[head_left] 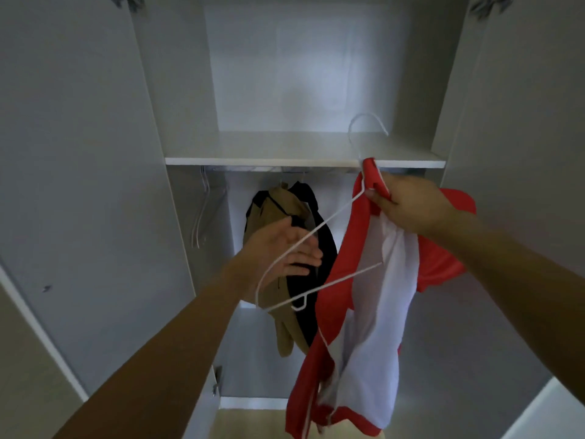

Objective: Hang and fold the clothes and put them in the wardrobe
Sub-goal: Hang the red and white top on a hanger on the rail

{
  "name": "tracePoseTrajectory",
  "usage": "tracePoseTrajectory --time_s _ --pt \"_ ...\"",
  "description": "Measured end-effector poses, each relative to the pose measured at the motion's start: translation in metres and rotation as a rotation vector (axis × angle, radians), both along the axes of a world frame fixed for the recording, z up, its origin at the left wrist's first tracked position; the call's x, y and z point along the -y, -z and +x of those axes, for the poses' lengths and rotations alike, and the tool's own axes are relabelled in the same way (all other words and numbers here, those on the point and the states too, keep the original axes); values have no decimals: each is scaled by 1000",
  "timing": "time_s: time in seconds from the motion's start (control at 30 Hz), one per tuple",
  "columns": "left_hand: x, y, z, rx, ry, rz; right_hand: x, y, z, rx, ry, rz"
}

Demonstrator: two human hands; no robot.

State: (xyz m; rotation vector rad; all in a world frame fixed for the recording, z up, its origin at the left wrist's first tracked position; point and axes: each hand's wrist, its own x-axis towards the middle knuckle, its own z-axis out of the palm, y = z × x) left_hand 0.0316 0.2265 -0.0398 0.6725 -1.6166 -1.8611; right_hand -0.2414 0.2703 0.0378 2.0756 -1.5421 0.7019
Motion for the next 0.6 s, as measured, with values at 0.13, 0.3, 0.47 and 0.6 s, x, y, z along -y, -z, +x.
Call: tracePoseTrajectory --time_s 0.13,0.3,0.47,0.6 --pt "4 60 2 76 49 92 1 -11 -13 11 26 -112" --pt "-17 89 -53 302 59 -106 -3 -17 -16 -13 24 -192" --pt "-3 92 -37 420 -168 -202 -14 -13 -26 -59 67 -185" --pt "31 48 25 436 -397 -111 -26 3 -40 -182 154 -170"
